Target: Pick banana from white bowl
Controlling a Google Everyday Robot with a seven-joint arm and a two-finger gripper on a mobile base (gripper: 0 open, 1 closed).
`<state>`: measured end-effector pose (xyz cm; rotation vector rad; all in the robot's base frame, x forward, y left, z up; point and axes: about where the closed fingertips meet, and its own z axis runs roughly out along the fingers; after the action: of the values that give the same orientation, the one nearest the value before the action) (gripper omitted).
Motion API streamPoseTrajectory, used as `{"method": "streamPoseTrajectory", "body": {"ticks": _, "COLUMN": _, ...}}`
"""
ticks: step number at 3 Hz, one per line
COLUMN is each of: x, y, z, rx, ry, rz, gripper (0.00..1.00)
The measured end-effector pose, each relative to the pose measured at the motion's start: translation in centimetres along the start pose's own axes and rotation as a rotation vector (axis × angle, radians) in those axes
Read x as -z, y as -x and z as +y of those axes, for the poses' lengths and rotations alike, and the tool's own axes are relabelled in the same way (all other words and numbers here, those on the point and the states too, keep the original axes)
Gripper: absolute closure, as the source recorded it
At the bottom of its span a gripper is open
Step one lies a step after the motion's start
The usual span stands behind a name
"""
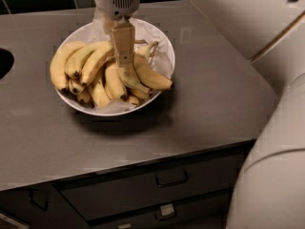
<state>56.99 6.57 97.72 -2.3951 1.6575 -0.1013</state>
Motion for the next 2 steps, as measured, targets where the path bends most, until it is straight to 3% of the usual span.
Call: {"method": "streamPoseTrajectory", "body": {"ticks": 2, "x": -0.33, "y": 0.23, "z": -0.52, "rx": 0.011, "ry": 0.006, "rz": 0.0, "gripper": 0.37}}
